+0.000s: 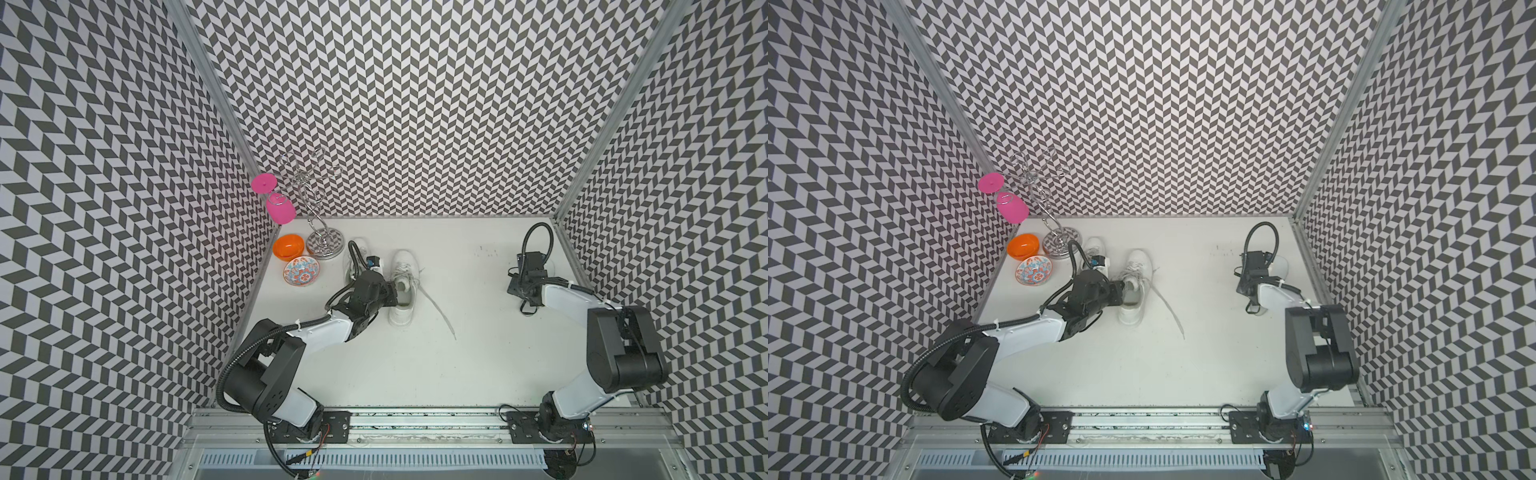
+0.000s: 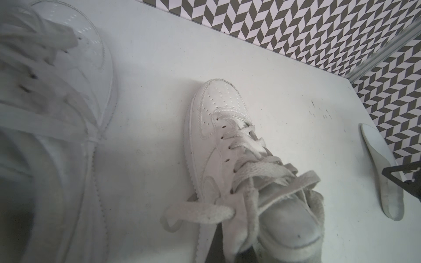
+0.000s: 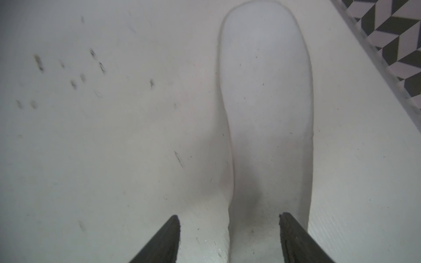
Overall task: Remove the insole from the shoe
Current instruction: Place the insole at the center of the board, then place the shoe at the center of the board.
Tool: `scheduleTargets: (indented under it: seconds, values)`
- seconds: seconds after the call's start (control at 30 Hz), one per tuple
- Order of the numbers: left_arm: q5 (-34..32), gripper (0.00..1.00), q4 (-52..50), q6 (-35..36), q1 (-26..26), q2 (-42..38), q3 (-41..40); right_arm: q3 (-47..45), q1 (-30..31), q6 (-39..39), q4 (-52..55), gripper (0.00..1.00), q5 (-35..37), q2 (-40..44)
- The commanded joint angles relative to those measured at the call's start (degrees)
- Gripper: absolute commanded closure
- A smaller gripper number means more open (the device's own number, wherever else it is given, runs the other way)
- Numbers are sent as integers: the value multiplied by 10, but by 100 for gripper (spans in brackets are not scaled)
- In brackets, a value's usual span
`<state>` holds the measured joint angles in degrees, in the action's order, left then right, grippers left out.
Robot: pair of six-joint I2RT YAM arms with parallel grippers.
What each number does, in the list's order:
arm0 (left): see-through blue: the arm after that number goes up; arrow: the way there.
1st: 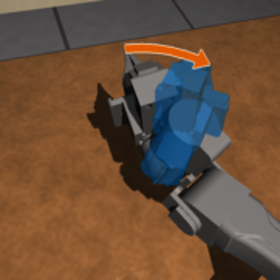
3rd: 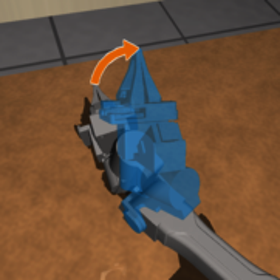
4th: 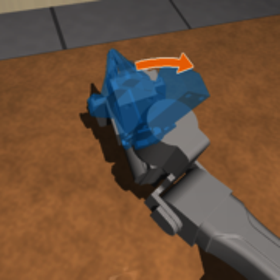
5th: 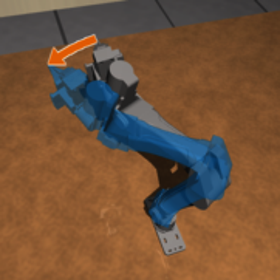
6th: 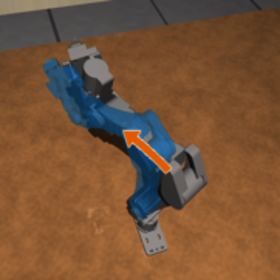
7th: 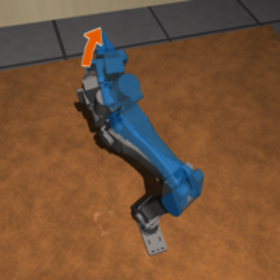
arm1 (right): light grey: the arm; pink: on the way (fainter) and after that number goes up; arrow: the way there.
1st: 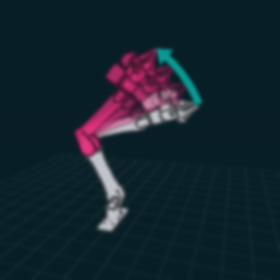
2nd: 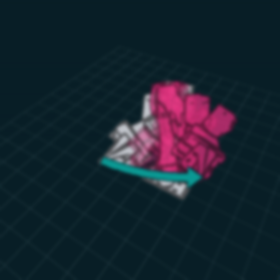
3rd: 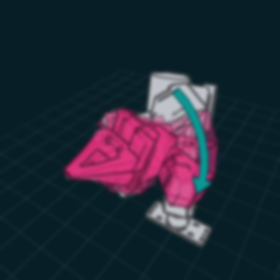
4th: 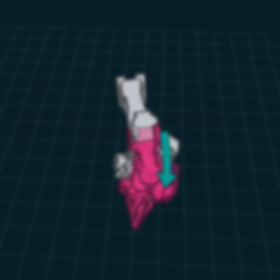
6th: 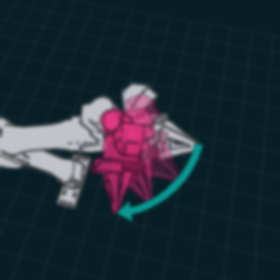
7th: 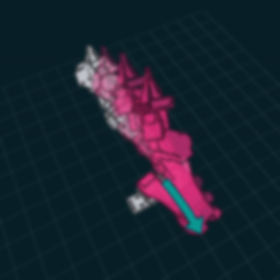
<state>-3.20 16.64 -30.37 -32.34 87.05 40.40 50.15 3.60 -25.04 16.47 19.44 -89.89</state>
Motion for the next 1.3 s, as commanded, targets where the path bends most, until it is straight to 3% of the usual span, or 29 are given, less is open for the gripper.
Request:
scheduleTargets:
  seconds: [0.0, 0.27, 0.5, 0.73, 1.17, 1.27]
  values:
    - [0, 100, 77, -34, -18, 18, 78, -17, 1, -11, -13, 22, -20, 72]
    - [8, 100, 81, -60, -26, 147, 248, -63, 4, -15, -29, 6, -117, 237]
    - [41, 100, 75, -54, -27, 287, 436, -110, 4, -21, -38, 5, -176, 323]
    - [27, 100, 34, -62, -34, 412, 587, -139, 4, -26, -41, 5, -194, 362]
    - [-43, 100, -44, -39, -49, 546, 750, -151, 4, -32, -23, 5, -195, 410]
    - [-39, 95, -62, -38, -49, 556, 761, -153, 4, -31, -19, 5, -191, 418]
